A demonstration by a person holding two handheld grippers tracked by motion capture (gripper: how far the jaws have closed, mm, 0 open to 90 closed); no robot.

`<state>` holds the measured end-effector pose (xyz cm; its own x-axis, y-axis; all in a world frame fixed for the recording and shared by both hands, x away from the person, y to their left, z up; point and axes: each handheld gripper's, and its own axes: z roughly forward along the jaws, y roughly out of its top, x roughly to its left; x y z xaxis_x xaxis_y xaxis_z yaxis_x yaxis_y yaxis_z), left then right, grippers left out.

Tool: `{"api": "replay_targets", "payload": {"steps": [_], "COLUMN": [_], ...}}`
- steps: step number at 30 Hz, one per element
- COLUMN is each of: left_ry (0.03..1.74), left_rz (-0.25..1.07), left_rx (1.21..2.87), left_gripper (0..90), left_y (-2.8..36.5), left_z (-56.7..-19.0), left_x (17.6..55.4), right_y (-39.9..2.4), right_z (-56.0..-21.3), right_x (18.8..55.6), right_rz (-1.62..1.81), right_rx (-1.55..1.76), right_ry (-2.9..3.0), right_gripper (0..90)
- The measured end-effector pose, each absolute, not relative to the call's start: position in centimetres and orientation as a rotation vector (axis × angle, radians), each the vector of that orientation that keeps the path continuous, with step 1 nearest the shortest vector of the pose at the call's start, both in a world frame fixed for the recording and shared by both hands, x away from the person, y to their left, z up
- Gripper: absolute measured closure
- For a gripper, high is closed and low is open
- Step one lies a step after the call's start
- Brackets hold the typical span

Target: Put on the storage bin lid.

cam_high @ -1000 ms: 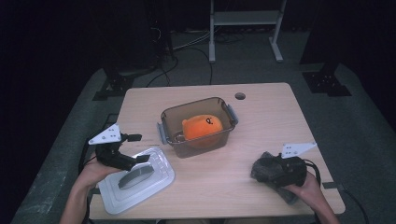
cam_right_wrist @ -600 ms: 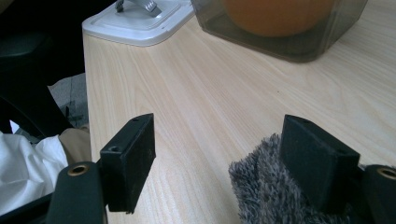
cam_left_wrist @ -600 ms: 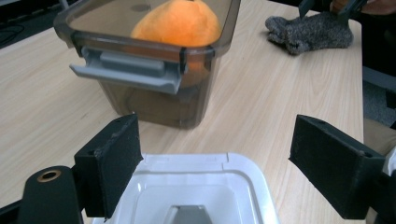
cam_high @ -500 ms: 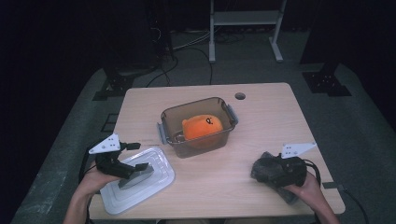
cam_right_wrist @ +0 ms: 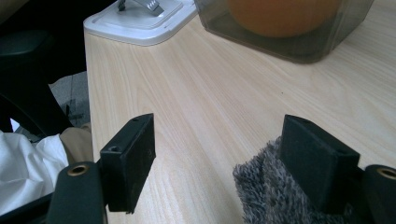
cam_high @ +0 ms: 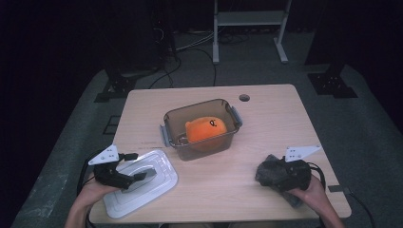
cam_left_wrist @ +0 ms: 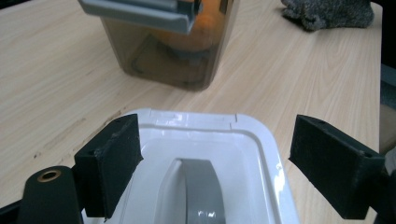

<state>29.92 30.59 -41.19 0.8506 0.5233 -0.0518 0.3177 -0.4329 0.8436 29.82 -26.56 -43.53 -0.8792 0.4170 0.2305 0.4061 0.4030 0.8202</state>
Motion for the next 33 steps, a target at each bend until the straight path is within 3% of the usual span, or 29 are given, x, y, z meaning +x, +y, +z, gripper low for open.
{"api": "replay_targets", "payload": {"steps": [23, 33], "left_ry": [0.652, 0.65], "left_rz": [0.272, 0.265], "left_rx": [2.114, 2.149], "left_gripper": [21.5, 33.6], "left_y": [31.8, 32.0], "left_z": [-44.1, -44.7], "left_x": [28.9, 29.0], "right_y": [-26.5, -26.4], "right_z": [-43.6, -43.6], "right_x": [29.7, 29.7], "right_rz": [1.528, 1.527], "right_rx": [0.762, 0.764], "right_ry": [2.626, 2.63], "right_gripper": [25.9, 25.9]}}
